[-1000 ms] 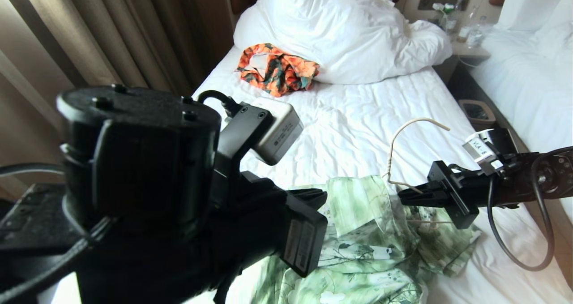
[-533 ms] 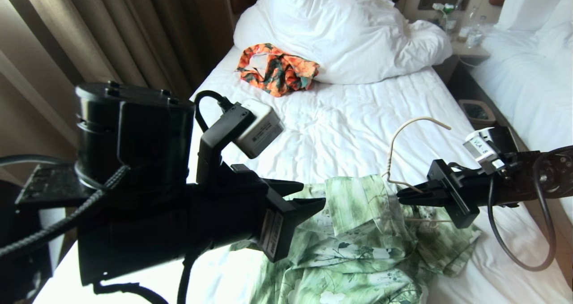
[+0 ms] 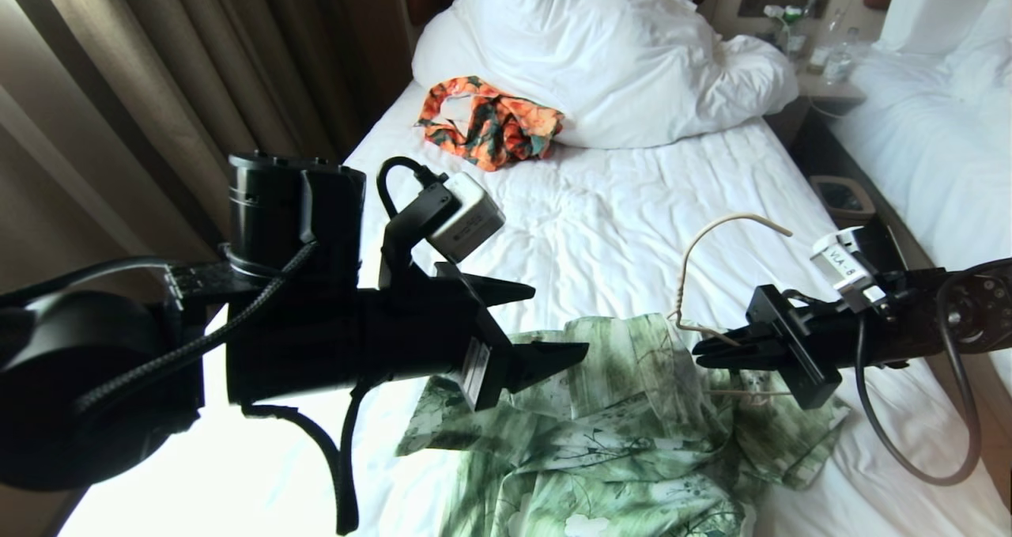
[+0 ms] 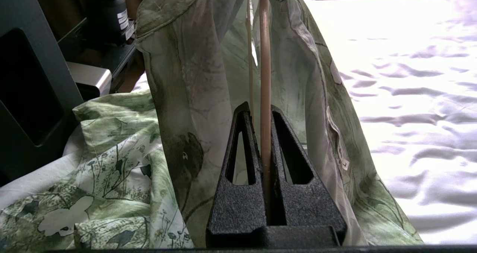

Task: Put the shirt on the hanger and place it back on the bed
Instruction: Hook one side of the shirt onto the hanger, then hook the other side of the shirt onto the hanger

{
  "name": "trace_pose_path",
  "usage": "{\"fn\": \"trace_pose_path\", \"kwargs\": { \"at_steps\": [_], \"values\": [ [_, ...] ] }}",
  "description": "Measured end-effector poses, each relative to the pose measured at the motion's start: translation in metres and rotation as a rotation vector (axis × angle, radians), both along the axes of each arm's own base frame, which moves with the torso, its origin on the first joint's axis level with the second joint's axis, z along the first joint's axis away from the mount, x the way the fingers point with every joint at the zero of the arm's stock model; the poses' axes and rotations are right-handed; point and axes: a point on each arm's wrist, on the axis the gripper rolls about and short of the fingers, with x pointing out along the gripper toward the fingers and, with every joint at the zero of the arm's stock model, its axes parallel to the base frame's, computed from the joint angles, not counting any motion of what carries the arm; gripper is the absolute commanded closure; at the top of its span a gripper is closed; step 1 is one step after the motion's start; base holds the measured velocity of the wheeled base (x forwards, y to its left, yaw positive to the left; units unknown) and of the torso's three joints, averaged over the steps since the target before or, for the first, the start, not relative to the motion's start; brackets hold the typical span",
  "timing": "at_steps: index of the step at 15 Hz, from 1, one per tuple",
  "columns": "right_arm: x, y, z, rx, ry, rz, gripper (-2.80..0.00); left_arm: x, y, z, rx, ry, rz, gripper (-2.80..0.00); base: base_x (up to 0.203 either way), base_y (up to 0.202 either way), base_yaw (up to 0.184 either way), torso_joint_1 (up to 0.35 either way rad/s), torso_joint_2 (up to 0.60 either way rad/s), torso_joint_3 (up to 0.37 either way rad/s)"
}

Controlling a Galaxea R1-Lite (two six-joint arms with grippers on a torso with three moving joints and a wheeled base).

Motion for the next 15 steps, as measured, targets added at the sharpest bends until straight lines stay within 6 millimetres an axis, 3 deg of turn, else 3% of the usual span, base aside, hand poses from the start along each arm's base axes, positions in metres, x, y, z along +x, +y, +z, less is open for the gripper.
{"fn": "trace_pose_path", "kwargs": {
  "at_steps": [6,15],
  "values": [
    [-0.001,0.000,0.001,0.000,-0.002,0.000,0.00,-0.001,-0.032,-0.013,0.028,0.027,-0.076,-2.80,0.000,0.000,0.000,0.000,0.00,0.000],
    [0.000,-0.001,-0.001,0.002,0.002,0.000,0.00,0.025,-0.070,-0.046,0.019,0.018,-0.074,-2.80,0.000,0.000,0.000,0.000,0.00,0.000]
  ]
}}
